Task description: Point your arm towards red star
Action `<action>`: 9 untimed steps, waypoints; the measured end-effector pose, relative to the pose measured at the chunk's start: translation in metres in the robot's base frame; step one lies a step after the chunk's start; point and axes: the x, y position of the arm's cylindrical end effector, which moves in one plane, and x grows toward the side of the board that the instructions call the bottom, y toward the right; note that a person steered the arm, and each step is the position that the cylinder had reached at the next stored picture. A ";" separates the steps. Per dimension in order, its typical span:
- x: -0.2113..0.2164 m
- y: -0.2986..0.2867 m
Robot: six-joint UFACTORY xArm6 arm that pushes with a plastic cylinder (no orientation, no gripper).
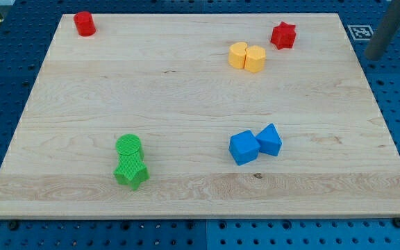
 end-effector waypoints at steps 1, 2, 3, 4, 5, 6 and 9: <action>0.000 -0.003; 0.000 -0.006; -0.005 -0.008; -0.012 -0.016; -0.012 -0.029; -0.012 -0.034; -0.019 -0.059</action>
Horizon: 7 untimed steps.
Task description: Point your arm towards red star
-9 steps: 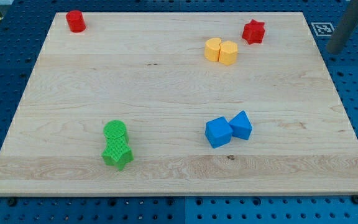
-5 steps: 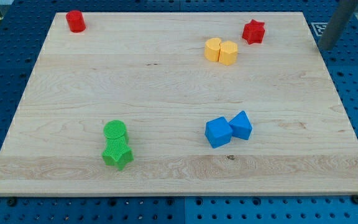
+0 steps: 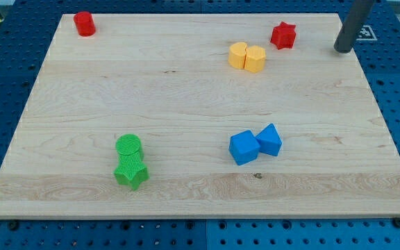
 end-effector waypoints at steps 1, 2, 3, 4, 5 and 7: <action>-0.001 -0.015; -0.004 -0.020; -0.016 -0.026; -0.025 -0.038; -0.025 -0.047; -0.025 -0.063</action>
